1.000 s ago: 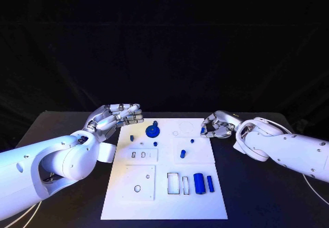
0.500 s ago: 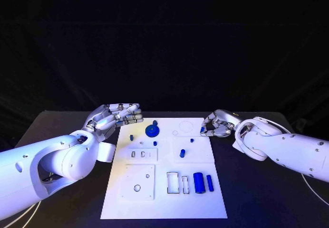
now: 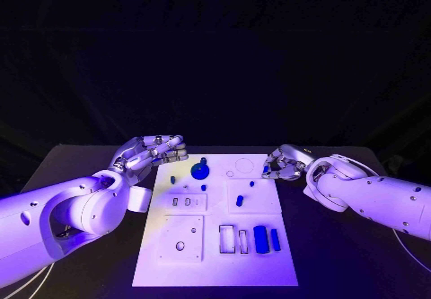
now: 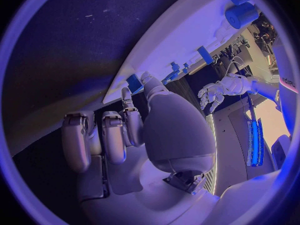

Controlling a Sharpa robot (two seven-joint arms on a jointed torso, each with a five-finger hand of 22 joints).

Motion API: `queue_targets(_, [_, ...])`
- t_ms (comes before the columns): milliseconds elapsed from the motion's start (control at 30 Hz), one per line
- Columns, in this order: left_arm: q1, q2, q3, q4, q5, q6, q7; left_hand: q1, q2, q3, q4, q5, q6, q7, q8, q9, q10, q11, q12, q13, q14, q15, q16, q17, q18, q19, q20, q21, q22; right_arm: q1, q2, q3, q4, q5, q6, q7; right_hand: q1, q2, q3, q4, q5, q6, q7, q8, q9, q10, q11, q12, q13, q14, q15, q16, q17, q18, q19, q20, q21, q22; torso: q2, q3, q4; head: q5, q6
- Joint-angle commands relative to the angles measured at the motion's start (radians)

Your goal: Assemble the parts on the task board

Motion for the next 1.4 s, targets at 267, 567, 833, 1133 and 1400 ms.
queue_targets(267, [0.0, 0.0, 0.0, 0.002, 0.001, 0.024, 0.002, 0.001, 0.012, 0.003, -0.007, 0.005, 0.002, 0.008, -0.006, -0.001, 0.0, 0.005, -0.004, -0.001, 0.0, 0.005, -0.006, -0.002, 0.007, 0.0, 0.001, -0.005, -0.002, -0.001, 0.002, 0.0, -0.001, -0.015, -0.025, -0.014, 0.042, 0.053, 0.024, -0.018, -0.004, 0.014, -0.011, 0.031, 0.012, 0.007, -0.017, 0.011, 0.14, 0.104, -0.017, 0.004, 0.263, 0.0, 0.079, -0.017, 0.008, 0.215, 0.0, 0.0008, -0.0002, 0.001, 0.0])
queue_targets(567, [0.0, 0.0, 0.0, 0.001, 0.001, 0.025, 0.0, 0.001, 0.012, 0.003, -0.007, 0.004, 0.002, 0.008, -0.007, -0.001, 0.0, 0.005, -0.004, -0.001, 0.0, 0.005, -0.007, -0.002, 0.007, 0.0, 0.001, -0.005, -0.003, -0.001, 0.001, 0.0, 0.003, -0.013, -0.052, 0.0, 0.081, 0.099, 0.081, -0.04, 0.008, 0.024, -0.026, 0.061, 0.025, 0.016, -0.03, 0.018, 0.148, 0.104, -0.028, 0.004, 0.263, -0.002, 0.083, -0.028, 0.015, 0.223, -0.001, 0.0008, -0.0009, 0.002, -0.001])
queue_targets(833, [0.0, -0.001, 0.0, -0.001, 0.001, 0.026, -0.002, 0.001, 0.012, 0.003, -0.007, 0.004, 0.002, 0.008, -0.007, -0.001, 0.0, 0.005, -0.004, -0.001, 0.0, 0.005, -0.007, -0.002, 0.007, 0.0, 0.001, -0.005, -0.003, -0.001, -0.009, 0.002, 0.04, -0.013, -0.093, 0.01, 0.081, 0.11, 0.101, -0.043, 0.01, 0.023, -0.029, 0.073, 0.031, 0.02, -0.034, 0.021, 0.15, 0.104, -0.031, 0.004, 0.263, -0.003, 0.084, -0.031, 0.017, 0.226, -0.001, 0.0005, -0.0007, 0.003, -0.004])
queue_targets(1133, [0.0, 0.002, -0.001, -0.014, 0.0, 0.028, -0.004, 0.0, 0.012, 0.003, -0.007, 0.004, 0.002, 0.008, -0.007, -0.001, 0.0, 0.005, -0.004, -0.001, 0.0, 0.005, -0.007, -0.002, 0.007, 0.0, 0.001, -0.005, -0.003, 0.029, -0.02, 0.008, 0.174, -0.065, -0.095, -0.052, 0.024, 0.083, 0.092, -0.019, 0.02, 0.017, -0.029, 0.088, 0.037, 0.027, -0.034, 0.026, 0.155, 0.104, -0.032, 0.004, 0.263, -0.003, 0.084, -0.033, 0.016, 0.226, -0.008, -0.0026, -0.0011, 0.018, -0.009])
queue_targets(1400, [0.0, 0.02, -0.005, -0.041, 0.0, 0.03, -0.004, 0.0, 0.012, 0.003, -0.007, 0.004, 0.002, 0.008, -0.007, -0.001, 0.0, 0.005, -0.004, -0.001, 0.0, 0.005, -0.007, -0.002, 0.007, 0.0, 0.001, -0.005, -0.003, 0.042, 0.057, 0.007, 0.237, -0.136, -0.069, -0.116, 0.015, 0.086, 0.094, -0.013, 0.023, 0.019, -0.032, 0.094, 0.039, 0.03, -0.035, 0.029, 0.157, 0.104, -0.033, 0.004, 0.263, -0.003, 0.084, -0.034, 0.016, 0.226, -0.018, -0.0063, 0.0062, 0.054, -0.026])
